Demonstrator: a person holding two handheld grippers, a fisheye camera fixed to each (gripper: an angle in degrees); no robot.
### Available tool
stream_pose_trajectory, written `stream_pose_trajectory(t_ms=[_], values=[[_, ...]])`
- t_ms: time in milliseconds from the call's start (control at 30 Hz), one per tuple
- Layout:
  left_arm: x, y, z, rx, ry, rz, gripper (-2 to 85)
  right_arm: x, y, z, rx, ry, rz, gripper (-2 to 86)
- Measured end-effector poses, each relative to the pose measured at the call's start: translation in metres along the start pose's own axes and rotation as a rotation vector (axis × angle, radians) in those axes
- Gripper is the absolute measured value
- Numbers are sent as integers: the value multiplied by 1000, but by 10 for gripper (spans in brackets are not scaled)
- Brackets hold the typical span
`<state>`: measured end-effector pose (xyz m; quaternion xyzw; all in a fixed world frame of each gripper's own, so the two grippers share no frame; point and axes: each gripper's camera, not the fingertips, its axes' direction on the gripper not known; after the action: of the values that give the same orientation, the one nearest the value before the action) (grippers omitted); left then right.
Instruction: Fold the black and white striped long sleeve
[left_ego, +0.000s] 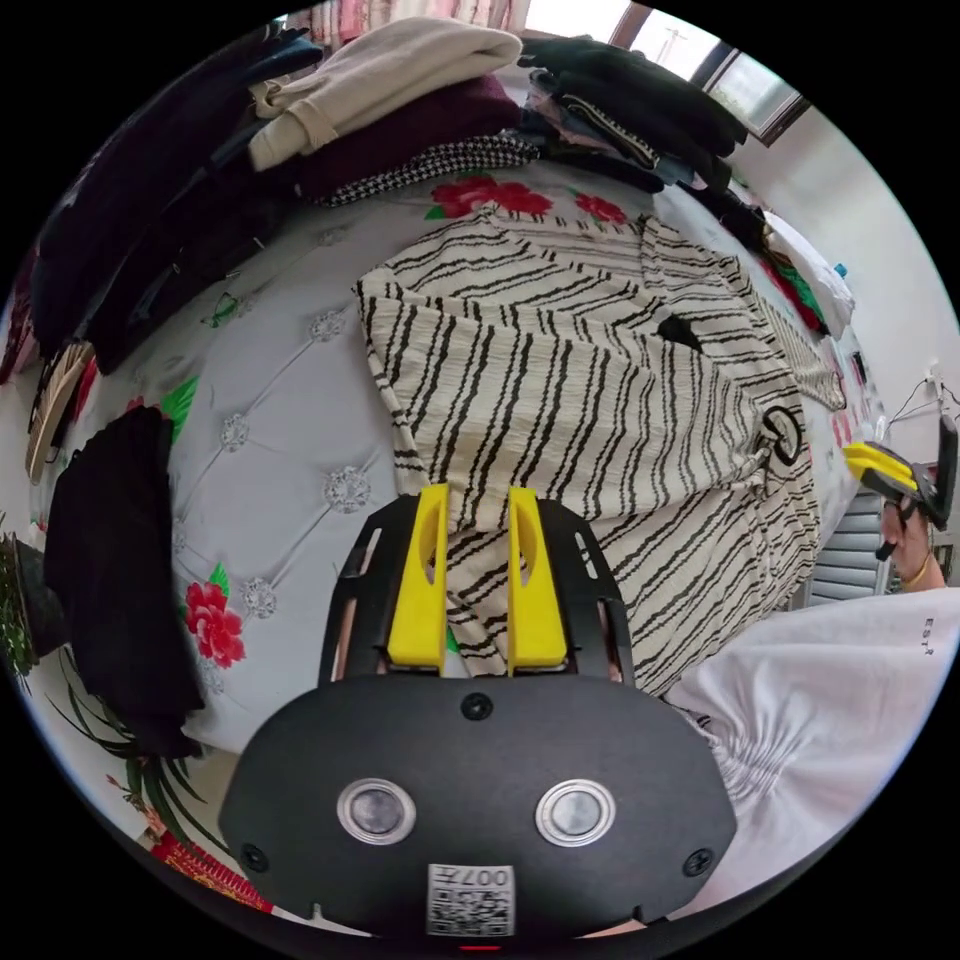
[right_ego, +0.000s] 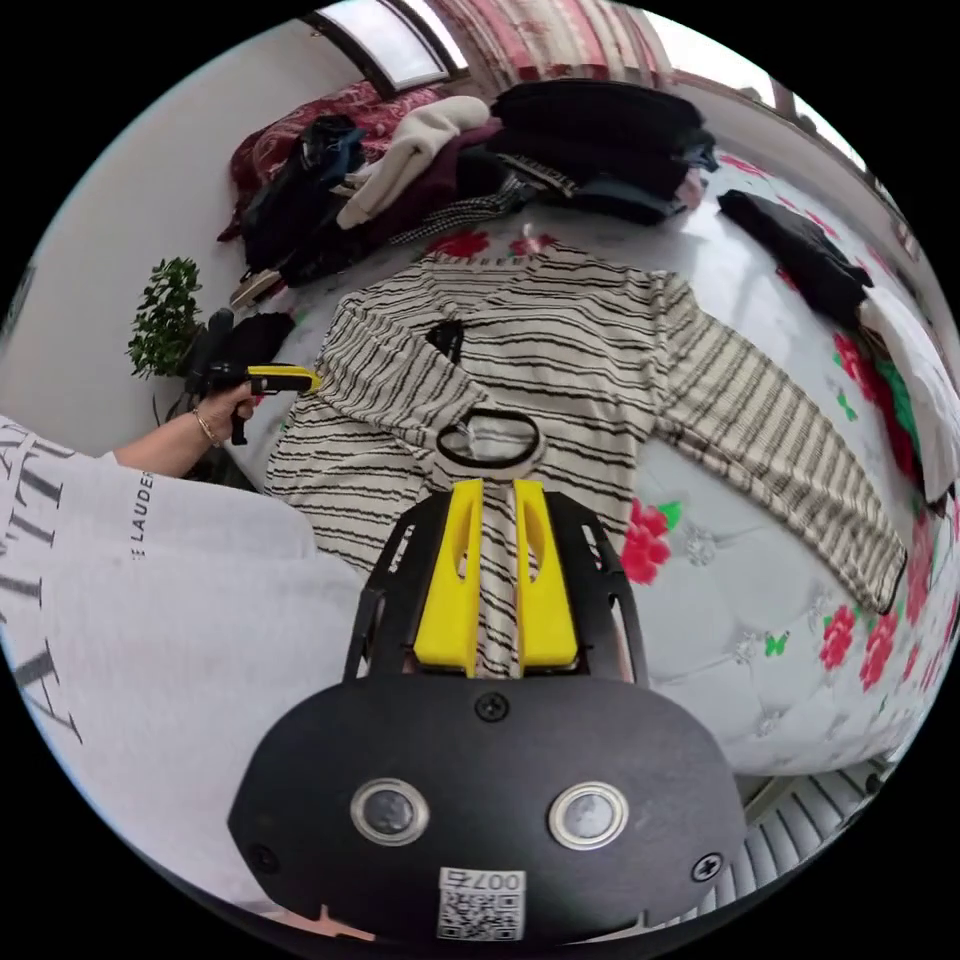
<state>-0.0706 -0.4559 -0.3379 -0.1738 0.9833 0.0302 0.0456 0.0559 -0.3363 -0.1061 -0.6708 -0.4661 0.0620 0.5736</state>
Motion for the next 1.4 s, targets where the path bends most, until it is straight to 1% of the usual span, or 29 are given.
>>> stream_pose_trajectory(t_ms=[67, 133, 200, 267, 300, 367, 433, 467, 567, 633, 700, 767, 933, 1067, 1133, 1267, 1367, 1400], values=[[-1, 2, -11, 46, 15, -15, 86, -16, -18, 15, -1, -2, -44, 39], [-4, 5, -17, 73, 28, -24, 85, -27, -43, 44, -63, -38, -44, 47], [-11, 8, -7, 41, 18, -35, 85, -27, -57, 69, -131, -65, -12, 38], [-18, 9, 7, -21, 6, -56, 85, -25, -63, 88, -214, -16, 4, 19], [-23, 9, 13, -37, 3, -64, 85, -23, -63, 82, -197, 48, -1, 10], [-28, 7, 14, -27, 2, -64, 83, -21, -53, 46, -84, 40, -61, 4], [-32, 5, 15, -27, -8, -55, 81, -14, -28, -9, 56, 9, -125, 0], [-34, 4, 16, -26, -13, -44, 79, -11, -21, -19, 71, 9, -142, 0], [-41, 3, 17, -16, -24, -27, 76, 8, 11, -30, -15, -4, -164, -1], [-45, 3, 17, -12, -18, -27, 77, 28, 30, 1, -160, -29, -92, 1], [-50, 2, 16, -16, -16, -15, 84, 38, 39, 26, -257, -62, -21, 6], [-52, 2, 14, -30, -18, 1, 91, 39, 41, 30, -248, -95, 10, 13], [-63, 5, -4, 6, -34, 7, 91, 44, 27, 8, -72, -159, 103, 29], [-71, -3, -13, 42, -9, 13, 88, 43, 13, 32, -101, -212, 121, 28], [-71, -12, -13, 39, -12, 33, 88, 38, 6, 40, -116, -206, 96, 18], [-79, -33, -9, 43, 3, 41, 88, 32, 12, 20, -75, -147, 40, 7], [-95, -36, 11, -26, -30, 8, 78, 40, 30, 26, -151, -99, 46, 7], [-103, -31, 7, 38, -14, 4, 72, 46, 37, 31, -170, -121, 72, 10]])
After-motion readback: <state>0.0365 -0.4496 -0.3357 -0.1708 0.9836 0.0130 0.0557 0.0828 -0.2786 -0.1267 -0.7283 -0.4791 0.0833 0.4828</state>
